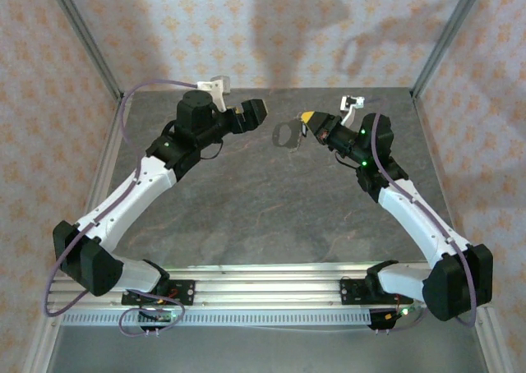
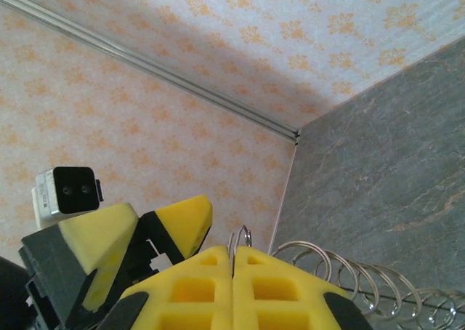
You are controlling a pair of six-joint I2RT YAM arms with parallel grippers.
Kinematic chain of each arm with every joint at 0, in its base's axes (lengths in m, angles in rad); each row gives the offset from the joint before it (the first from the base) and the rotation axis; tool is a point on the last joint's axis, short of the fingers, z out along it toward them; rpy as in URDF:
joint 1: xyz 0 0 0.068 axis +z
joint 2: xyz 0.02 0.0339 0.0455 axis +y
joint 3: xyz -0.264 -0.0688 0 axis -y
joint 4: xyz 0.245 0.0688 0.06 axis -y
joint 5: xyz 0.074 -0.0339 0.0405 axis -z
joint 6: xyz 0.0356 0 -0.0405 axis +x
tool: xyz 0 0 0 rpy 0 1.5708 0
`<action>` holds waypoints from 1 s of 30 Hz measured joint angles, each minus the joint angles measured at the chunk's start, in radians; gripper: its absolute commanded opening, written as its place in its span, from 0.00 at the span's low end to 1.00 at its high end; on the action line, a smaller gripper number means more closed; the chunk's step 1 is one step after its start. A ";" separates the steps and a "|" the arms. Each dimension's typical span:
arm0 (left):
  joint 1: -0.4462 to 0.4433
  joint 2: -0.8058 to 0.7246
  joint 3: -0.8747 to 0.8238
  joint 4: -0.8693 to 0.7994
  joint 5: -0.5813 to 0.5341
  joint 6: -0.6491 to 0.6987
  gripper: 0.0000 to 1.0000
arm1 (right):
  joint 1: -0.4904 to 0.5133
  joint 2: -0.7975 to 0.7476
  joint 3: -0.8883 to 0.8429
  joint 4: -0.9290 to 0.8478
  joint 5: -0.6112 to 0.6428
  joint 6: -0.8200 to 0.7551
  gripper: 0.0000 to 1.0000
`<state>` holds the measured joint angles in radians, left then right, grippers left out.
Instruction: Put the keys on the keyring
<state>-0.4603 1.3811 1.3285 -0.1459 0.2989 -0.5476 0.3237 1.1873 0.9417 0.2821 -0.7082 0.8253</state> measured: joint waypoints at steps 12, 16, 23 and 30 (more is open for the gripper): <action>0.027 0.003 0.014 -0.068 0.065 0.034 1.00 | 0.000 0.000 0.005 -0.023 -0.013 -0.014 0.00; 0.044 0.003 0.017 -0.088 0.099 0.057 1.00 | 0.000 0.000 0.008 -0.052 -0.014 -0.034 0.00; 0.061 0.034 0.069 -0.121 0.192 0.102 1.00 | 0.000 0.034 0.050 -0.110 -0.017 -0.071 0.00; 0.089 0.069 0.084 -0.127 0.354 0.122 1.00 | 0.000 0.068 0.121 -0.167 -0.053 -0.133 0.00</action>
<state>-0.3714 1.4502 1.4128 -0.2726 0.6525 -0.4252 0.3237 1.2552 1.0630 0.1154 -0.7616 0.6926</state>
